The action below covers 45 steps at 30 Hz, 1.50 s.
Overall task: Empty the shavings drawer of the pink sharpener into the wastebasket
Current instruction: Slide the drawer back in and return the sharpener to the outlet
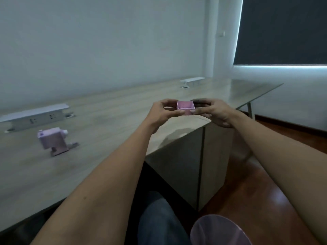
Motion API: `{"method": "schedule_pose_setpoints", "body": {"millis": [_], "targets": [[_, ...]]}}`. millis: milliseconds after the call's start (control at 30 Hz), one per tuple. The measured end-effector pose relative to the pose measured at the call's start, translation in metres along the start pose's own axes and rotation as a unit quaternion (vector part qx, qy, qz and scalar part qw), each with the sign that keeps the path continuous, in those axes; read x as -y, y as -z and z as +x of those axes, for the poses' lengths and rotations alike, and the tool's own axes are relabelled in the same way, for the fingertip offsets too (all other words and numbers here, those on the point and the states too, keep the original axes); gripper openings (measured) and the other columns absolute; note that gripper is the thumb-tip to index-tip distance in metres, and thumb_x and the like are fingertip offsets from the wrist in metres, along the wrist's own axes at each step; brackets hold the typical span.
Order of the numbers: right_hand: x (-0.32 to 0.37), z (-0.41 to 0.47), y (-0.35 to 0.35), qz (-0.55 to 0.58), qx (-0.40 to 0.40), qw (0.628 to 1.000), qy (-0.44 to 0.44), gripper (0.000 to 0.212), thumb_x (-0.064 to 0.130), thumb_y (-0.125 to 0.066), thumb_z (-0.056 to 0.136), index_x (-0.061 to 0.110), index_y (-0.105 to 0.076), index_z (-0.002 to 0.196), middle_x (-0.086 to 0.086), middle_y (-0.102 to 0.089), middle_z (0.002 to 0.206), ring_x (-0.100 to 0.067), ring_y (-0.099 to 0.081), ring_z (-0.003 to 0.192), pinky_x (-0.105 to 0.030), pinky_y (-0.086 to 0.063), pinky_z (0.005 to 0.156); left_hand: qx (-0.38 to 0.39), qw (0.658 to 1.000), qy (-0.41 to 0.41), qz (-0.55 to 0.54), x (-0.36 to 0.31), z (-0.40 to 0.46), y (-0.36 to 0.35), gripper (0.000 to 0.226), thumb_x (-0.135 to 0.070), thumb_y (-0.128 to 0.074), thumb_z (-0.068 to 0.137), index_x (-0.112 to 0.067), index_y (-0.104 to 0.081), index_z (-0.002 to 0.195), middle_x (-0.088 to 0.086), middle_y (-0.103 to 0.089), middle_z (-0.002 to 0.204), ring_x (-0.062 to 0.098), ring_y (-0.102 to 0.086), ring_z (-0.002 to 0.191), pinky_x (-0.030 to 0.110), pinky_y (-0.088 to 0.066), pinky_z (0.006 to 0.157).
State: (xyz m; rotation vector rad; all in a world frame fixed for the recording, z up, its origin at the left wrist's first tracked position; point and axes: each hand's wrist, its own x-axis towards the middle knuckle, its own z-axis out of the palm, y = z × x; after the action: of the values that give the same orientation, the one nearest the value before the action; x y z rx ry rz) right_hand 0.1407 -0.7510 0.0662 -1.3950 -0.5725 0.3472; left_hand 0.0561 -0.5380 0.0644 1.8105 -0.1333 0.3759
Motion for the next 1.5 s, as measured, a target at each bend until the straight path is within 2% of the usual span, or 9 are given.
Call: {"method": "schedule_pose_setpoints", "body": {"millis": [167, 433, 633, 800, 900, 1100, 1367, 1433, 1500], "targets": [[0.004, 0.033, -0.071, -0.001, 0.064, 0.998, 0.005, 0.055, -0.013, -0.076, 0.079, -0.003, -0.062, 0.131, -0.015, -0.073, 0.12, -0.02, -0.071, 0.113, -0.023, -0.055, 0.097, -0.06, 0.998, 0.008, 0.025, -0.004, -0.02, 0.074, 0.056, -0.013, -0.089, 0.076, -0.004, -0.068, 0.127, 0.006, -0.077, 0.118, 0.014, -0.075, 0.104, 0.024, -0.056, 0.086], [0.012, 0.077, -0.2, 0.014, 0.167, 0.986, 0.014, 0.05, -0.013, -0.074, 0.081, 0.0, -0.063, 0.128, -0.013, -0.074, 0.119, -0.018, -0.071, 0.109, -0.021, -0.056, 0.094, -0.159, 0.984, 0.029, 0.068, -0.016, -0.07, 0.192, 0.053, -0.014, -0.09, 0.075, -0.007, -0.071, 0.123, 0.005, -0.079, 0.114, 0.013, -0.076, 0.101, 0.029, -0.056, 0.095], [0.008, 0.097, -0.283, 0.02, 0.234, 0.972, 0.022, 0.047, -0.011, -0.075, 0.082, 0.0, -0.064, 0.126, -0.016, -0.072, 0.122, -0.02, -0.071, 0.11, -0.023, -0.055, 0.096, -0.223, 0.968, 0.045, 0.11, -0.027, -0.112, 0.259, 0.052, -0.012, -0.088, 0.077, -0.006, -0.071, 0.125, 0.003, -0.077, 0.115, 0.001, -0.075, 0.09, 0.01, -0.054, 0.077], [-0.003, 0.107, -0.34, 0.015, 0.278, 0.96, 0.014, 0.051, -0.008, -0.076, 0.082, -0.004, -0.063, 0.131, -0.014, -0.073, 0.122, -0.019, -0.071, 0.111, -0.023, -0.054, 0.098, -0.255, 0.957, 0.069, 0.118, -0.023, -0.147, 0.303, 0.055, -0.014, -0.089, 0.076, -0.007, -0.07, 0.127, 0.003, -0.077, 0.118, 0.013, -0.073, 0.108, 0.021, -0.056, 0.091], [-0.011, 0.113, -0.362, 0.016, 0.294, 0.956, 0.016, 0.049, -0.007, -0.076, 0.083, -0.004, -0.063, 0.131, -0.014, -0.072, 0.123, -0.014, -0.073, 0.106, -0.019, -0.056, 0.094, -0.287, 0.949, 0.072, 0.108, -0.018, -0.16, 0.321, 0.057, -0.011, -0.089, 0.076, -0.003, -0.068, 0.129, 0.008, -0.076, 0.119, 0.019, -0.072, 0.112, 0.025, -0.056, 0.094], [-0.039, 0.126, -0.385, -0.044, 0.286, 0.957, 0.027, 0.06, 0.005, -0.085, 0.077, 0.0, -0.064, 0.133, -0.009, -0.072, 0.127, -0.017, -0.067, 0.12, -0.032, -0.046, 0.111, -0.355, 0.929, 0.072, 0.08, -0.004, -0.186, 0.353, 0.053, -0.007, -0.087, 0.077, 0.002, -0.068, 0.125, 0.014, -0.075, 0.117, 0.017, -0.072, 0.1, 0.025, -0.055, 0.093], [-0.079, 0.128, -0.392, -0.094, 0.306, 0.947, 0.008, 0.068, 0.006, -0.083, 0.08, 0.001, -0.056, 0.142, -0.005, -0.066, 0.134, -0.017, -0.062, 0.123, -0.028, -0.046, 0.104, -0.412, 0.904, 0.102, 0.051, 0.041, -0.235, 0.377, 0.045, -0.001, -0.083, 0.079, -0.001, -0.069, 0.122, 0.005, -0.076, 0.103, 0.011, -0.072, 0.091, 0.012, -0.056, 0.075], [-0.084, 0.127, -0.395, -0.101, 0.313, 0.944, 0.006, 0.065, 0.004, -0.082, 0.08, 0.002, -0.057, 0.141, -0.003, -0.067, 0.131, -0.018, -0.063, 0.12, -0.022, -0.048, 0.094, -0.42, 0.899, 0.116, 0.044, 0.051, -0.244, 0.38, 0.047, 0.0, -0.083, 0.078, 0.001, -0.068, 0.122, 0.008, -0.076, 0.104, 0.015, -0.072, 0.092, 0.015, -0.058, 0.077], [-0.09, 0.128, -0.396, -0.098, 0.327, 0.94, 0.003, 0.06, 0.005, -0.083, 0.079, 0.004, -0.063, 0.136, -0.005, -0.071, 0.128, -0.02, -0.066, 0.121, -0.02, -0.05, 0.089, -0.416, 0.899, 0.136, 0.024, 0.062, -0.251, 0.38, 0.052, -0.001, -0.086, 0.076, 0.003, -0.068, 0.124, 0.014, -0.076, 0.11, 0.023, -0.074, 0.099, 0.027, -0.06, 0.087]]}}
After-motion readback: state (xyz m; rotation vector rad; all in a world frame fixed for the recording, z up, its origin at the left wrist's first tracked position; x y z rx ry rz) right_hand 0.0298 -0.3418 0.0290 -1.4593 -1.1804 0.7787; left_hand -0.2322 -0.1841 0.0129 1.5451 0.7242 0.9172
